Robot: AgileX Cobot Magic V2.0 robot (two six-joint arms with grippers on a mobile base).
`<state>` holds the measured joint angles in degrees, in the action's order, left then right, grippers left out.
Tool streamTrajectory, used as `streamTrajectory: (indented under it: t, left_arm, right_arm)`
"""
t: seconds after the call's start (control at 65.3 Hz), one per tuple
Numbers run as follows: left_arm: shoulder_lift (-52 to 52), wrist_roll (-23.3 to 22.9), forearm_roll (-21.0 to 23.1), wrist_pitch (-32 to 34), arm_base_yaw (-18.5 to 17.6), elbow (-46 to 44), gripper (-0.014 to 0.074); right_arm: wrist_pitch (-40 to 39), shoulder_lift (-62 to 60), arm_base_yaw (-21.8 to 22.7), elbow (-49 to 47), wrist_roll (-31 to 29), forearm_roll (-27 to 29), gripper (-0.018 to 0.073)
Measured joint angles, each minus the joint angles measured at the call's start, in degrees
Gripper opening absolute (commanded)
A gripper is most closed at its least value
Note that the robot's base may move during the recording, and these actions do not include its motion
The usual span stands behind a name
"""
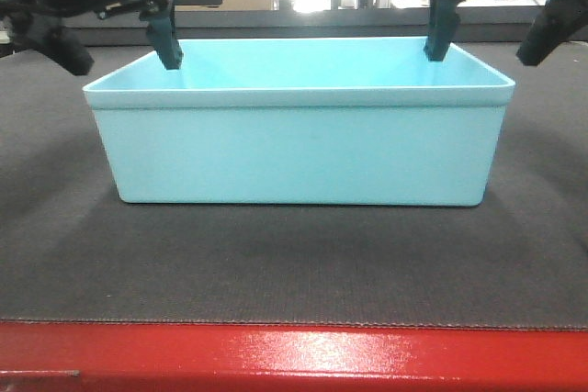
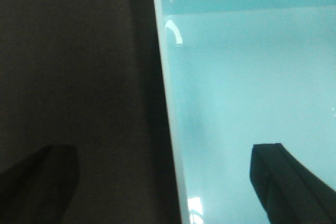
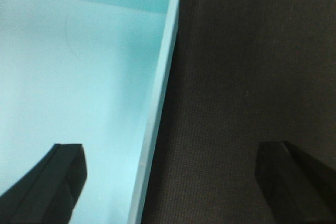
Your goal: Fetch blue bin and place on conveyor start
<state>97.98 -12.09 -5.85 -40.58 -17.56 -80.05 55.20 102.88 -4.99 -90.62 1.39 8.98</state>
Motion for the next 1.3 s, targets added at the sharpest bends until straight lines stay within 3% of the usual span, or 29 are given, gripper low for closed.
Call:
streamTrajectory:
  t: [0.184,0.337,0.383,0.475,0.674,1.011,1.302]
  left_arm:
    - [-7.7,0.2,-3.1,-4.5,2.3,-0.3,0.0454]
    - [-14.0,2.4,-3.6,-6.3,6.7,0.7,0.0185]
    - [-15.5,2.9,-3.7,-6.4,8.2,1.8,0.0056]
    - [-18.5,3.2,-3.9,-6.0,10.4,5.8,-0.0110]
    - [-25.2,3.4,-4.1,-0.2,13.5,19.7,-0.0111]
    - [-45.0,3.4,-4.1,17.0,13.7,46.9,-0.0111]
    - [-65.5,3.4,-4.1,23.4,13.7,55.7,-0.0111]
  right_arm:
    - [0.7,-7.1,2.8,0.0,-0.1,-1.7,0.0215]
    - [1.1,-12.2,4.8,3.0,-0.1,-4.0,-0.0030]
    - [1.1,-13.5,5.0,4.7,-0.1,-4.5,-0.0086]
    - [-0.4,-16.4,5.2,9.7,-0.1,-4.9,-0.0165]
    - [-8.2,-23.8,5.2,23.9,-0.1,-4.9,-0.0162]
    - [-26.5,-43.5,5.2,49.1,-0.1,-5.1,-0.0162]
    - [-37.9,-67.1,5.2,63.9,-0.2,-5.3,-0.0162]
